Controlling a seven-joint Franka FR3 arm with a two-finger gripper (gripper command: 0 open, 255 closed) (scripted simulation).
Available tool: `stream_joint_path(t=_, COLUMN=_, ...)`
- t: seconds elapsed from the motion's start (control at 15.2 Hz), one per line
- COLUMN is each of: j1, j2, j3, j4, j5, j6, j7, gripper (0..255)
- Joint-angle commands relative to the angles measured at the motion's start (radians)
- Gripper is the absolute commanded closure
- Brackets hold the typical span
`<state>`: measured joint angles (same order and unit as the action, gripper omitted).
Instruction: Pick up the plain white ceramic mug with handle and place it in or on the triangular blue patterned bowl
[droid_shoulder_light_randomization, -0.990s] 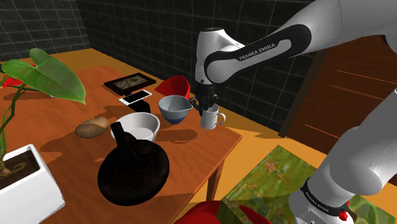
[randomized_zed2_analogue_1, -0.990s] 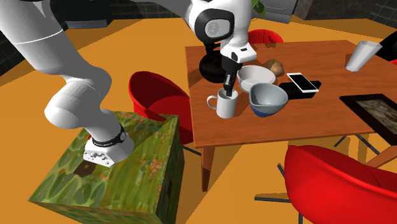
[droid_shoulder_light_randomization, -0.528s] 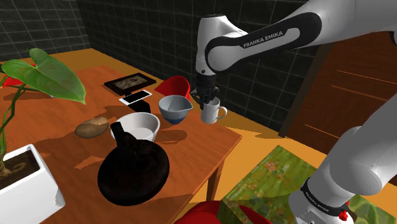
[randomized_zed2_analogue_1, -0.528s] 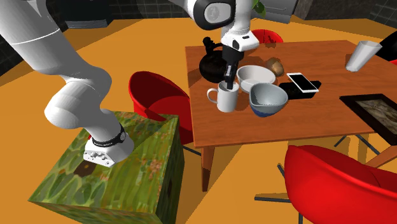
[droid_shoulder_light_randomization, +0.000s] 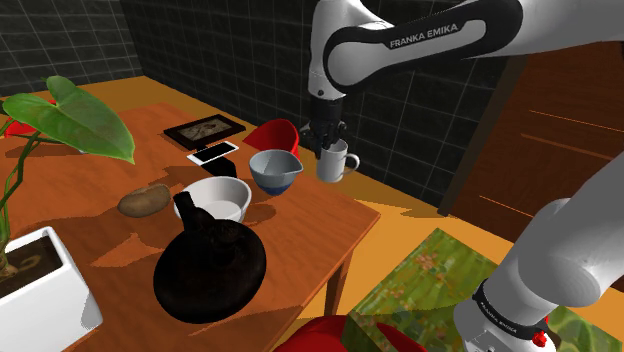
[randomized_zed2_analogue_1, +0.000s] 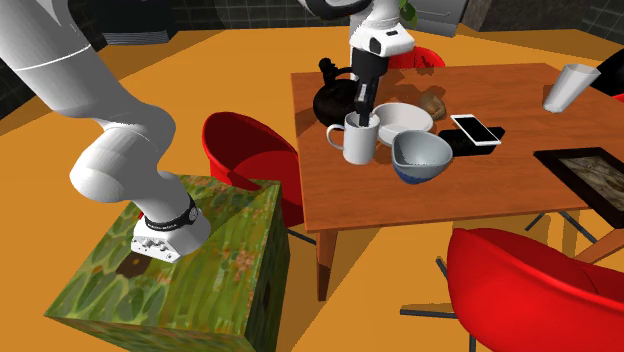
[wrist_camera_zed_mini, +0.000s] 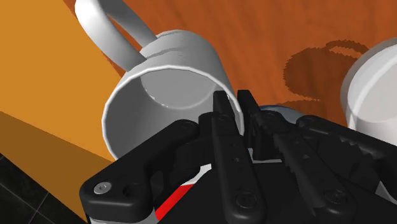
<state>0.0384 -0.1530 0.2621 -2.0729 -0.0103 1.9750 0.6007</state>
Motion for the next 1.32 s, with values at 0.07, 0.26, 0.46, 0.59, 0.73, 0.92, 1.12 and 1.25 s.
stream_joint_path(t=0.07, j1=0.0, j2=-0.008, j3=-0.001, j4=0.032, j5=0.002, j6=-0.039, j7=-0.002, gripper=255)
stream_joint_path(t=0.26, j1=0.0, j2=-0.012, j3=-0.002, j4=0.068, j5=0.003, j6=-0.079, j7=-0.005, gripper=255)
stream_joint_path(t=0.46, j1=-0.001, j2=-0.014, j3=-0.003, j4=0.106, j5=0.004, j6=-0.12, j7=-0.007, gripper=255)
stream_joint_path(t=0.59, j1=-0.001, j2=-0.015, j3=-0.003, j4=0.122, j5=0.004, j6=-0.136, j7=-0.007, gripper=255)
stream_joint_path(t=0.73, j1=0.0, j2=0.068, j3=0.008, j4=0.225, j5=-0.017, j6=-0.16, j7=0.012, gripper=255)
stream_joint_path(t=0.92, j1=0.01, j2=0.197, j3=0.023, j4=0.395, j5=-0.054, j6=-0.207, j7=0.041, gripper=255)
stream_joint_path(t=1.12, j1=0.031, j2=0.336, j3=0.032, j4=0.59, j5=-0.096, j6=-0.271, j7=0.067, gripper=255)
stream_joint_path(t=1.25, j1=0.053, j2=0.439, j3=0.036, j4=0.744, j5=-0.126, j6=-0.326, j7=0.081, gripper=255)
